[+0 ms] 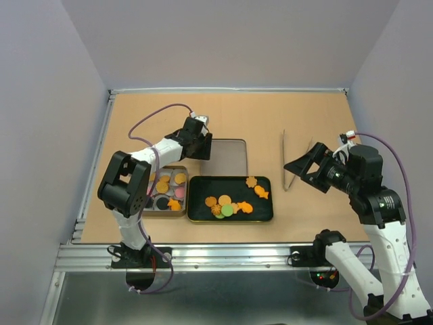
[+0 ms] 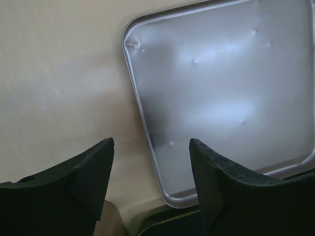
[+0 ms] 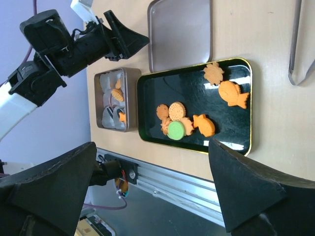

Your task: Pack the cookies

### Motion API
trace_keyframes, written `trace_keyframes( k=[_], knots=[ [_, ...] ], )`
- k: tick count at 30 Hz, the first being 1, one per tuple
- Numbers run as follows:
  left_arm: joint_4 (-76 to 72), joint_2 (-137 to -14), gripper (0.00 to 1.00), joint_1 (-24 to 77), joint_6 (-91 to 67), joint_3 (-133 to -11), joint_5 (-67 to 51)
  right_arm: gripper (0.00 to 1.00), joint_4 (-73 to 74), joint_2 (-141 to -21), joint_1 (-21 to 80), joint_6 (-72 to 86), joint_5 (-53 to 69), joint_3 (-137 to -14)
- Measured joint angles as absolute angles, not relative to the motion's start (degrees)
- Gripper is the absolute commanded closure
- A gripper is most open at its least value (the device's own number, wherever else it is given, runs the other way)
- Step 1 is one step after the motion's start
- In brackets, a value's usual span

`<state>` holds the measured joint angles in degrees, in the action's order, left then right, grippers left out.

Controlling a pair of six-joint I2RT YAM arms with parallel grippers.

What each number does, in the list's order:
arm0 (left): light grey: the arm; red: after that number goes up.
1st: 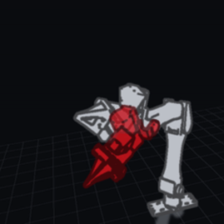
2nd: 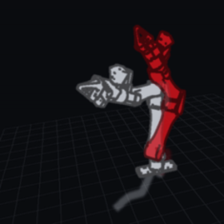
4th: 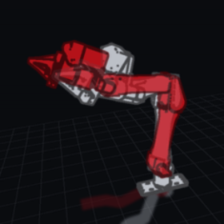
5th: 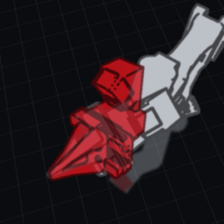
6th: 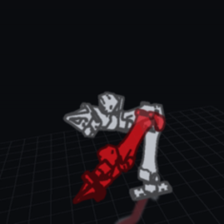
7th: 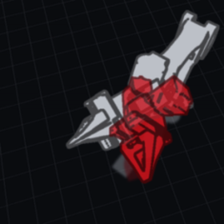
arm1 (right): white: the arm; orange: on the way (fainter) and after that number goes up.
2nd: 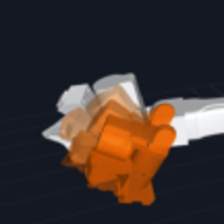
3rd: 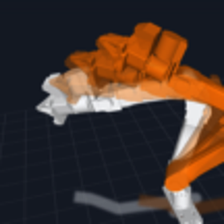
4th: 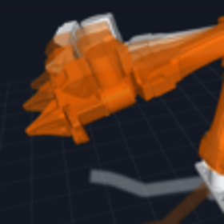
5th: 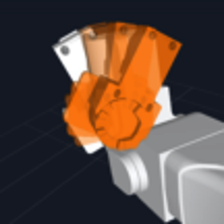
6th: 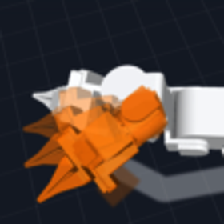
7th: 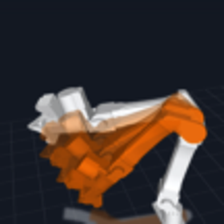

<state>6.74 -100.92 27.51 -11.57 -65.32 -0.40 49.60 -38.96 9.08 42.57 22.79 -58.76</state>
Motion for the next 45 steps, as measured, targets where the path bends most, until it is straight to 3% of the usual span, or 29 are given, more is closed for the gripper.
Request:
trace_keyframes(
  k=[6, 15, 18, 21, 35, 41, 45],
  knots=[
    [7.77, -104.71, 0.52, 27.49, -13.04, -66.04, 0.51, 0.00, 52.60, -37.08, 9.08, 42.57, 21.78, -58.76],
    [7.84, -106.91, 0.66, 27.46, -14.15, -66.89, 0.01, 0.00, 54.98, -36.07, 9.08, 42.68, 20.86, -58.76],
    [7.64, -107.20, 0.76, 27.46, -14.24, -67.07, -0.47, 0.00, 55.40, -36.07, 9.08, 42.63, 20.78, -58.76],
    [7.64, -107.79, 1.00, 27.42, -14.31, -67.72, -1.43, 0.00, 56.01, -36.07, 9.08, 42.39, 20.75, -58.76],
    [10.50, -103.98, 1.00, 27.24, -14.00, -75.40, -0.78, 0.00, 56.01, -45.06, 9.08, 46.81, 23.59, -67.26],
    [5.48, -92.68, 1.00, 27.27, -13.96, -78.19, 5.65, 0.00, 48.71, -52.99, 9.08, 59.70, 31.55, -70.76],
    [-7.44, -78.78, 1.00, 27.55, -12.49, -70.57, 11.35, 0.00, 43.81, -59.02, 9.08, 68.25, 34.79, -73.21]
  ],
)
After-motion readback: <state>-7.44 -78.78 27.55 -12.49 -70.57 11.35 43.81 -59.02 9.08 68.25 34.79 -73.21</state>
